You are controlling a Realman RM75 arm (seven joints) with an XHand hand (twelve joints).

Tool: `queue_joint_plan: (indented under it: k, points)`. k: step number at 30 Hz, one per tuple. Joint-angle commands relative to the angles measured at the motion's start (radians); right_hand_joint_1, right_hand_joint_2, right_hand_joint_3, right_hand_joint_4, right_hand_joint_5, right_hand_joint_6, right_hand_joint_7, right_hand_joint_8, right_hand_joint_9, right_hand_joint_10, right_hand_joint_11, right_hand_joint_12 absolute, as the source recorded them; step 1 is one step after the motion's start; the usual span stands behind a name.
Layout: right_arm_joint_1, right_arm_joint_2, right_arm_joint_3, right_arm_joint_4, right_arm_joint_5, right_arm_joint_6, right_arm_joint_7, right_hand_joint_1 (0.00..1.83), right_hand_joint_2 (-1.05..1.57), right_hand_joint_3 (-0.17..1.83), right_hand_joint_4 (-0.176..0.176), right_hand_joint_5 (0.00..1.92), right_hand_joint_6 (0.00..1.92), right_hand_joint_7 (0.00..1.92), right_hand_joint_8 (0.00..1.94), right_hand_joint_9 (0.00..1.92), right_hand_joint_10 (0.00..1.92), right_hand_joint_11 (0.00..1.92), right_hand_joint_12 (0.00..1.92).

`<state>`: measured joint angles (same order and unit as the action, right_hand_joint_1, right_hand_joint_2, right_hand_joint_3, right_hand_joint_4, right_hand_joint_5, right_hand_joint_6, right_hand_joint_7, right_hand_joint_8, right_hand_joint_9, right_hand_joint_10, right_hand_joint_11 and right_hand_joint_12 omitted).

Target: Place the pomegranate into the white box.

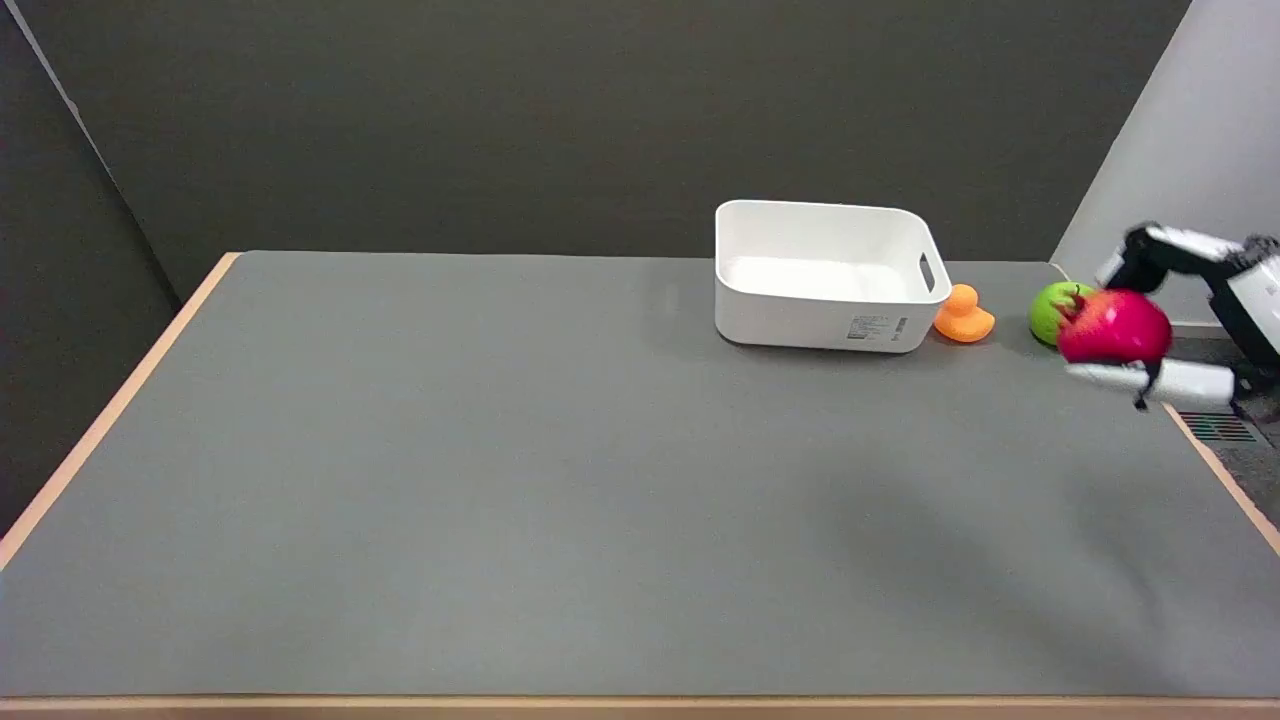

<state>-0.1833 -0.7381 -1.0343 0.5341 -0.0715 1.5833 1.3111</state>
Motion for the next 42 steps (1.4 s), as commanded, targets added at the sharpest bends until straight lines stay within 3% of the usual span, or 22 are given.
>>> queue_joint_plan:
  k: [1, 8, 9, 11, 19, 27, 42]
  points:
    - [0.322, 0.048, -0.274, 0.253, 0.047, -0.376, -0.024, 1.35, 1.05, 0.34, -0.158, 0.64, 1.56, 0.9, 1.25, 0.75, 1.44, 0.63, 1.65]
    - [0.608, 0.051, -0.527, 0.121, 0.013, -0.419, -0.024, 1.34, 1.05, 0.34, -0.155, 0.64, 1.57, 0.89, 1.24, 0.74, 1.44, 0.62, 1.66]
    - [0.621, 0.039, -0.588, 0.236, 0.07, -0.337, 0.079, 1.34, 1.05, 0.35, -0.155, 0.64, 1.57, 0.89, 1.24, 0.74, 1.44, 0.62, 1.66]
    - [0.72, 0.029, -0.593, 0.044, -0.025, -0.425, -0.024, 1.34, 1.05, 0.34, -0.155, 0.64, 1.57, 0.89, 1.24, 0.74, 1.44, 0.63, 1.66]
    - [0.916, -0.066, -0.689, -0.078, -0.211, -0.497, -0.024, 1.34, 1.06, 0.33, -0.154, 0.64, 1.57, 0.89, 1.24, 0.74, 1.44, 0.62, 1.64]
    - [0.955, -0.123, -0.725, -0.088, -0.353, -0.692, -0.135, 1.34, 1.05, 0.34, -0.155, 0.64, 1.57, 0.89, 1.24, 0.74, 1.44, 0.61, 1.64]
    - [0.973, -0.172, -0.78, -0.019, -0.409, -1.234, -0.147, 1.34, 1.08, 0.29, -0.15, 0.6, 1.53, 0.85, 1.21, 0.81, 1.51, 0.61, 1.66]
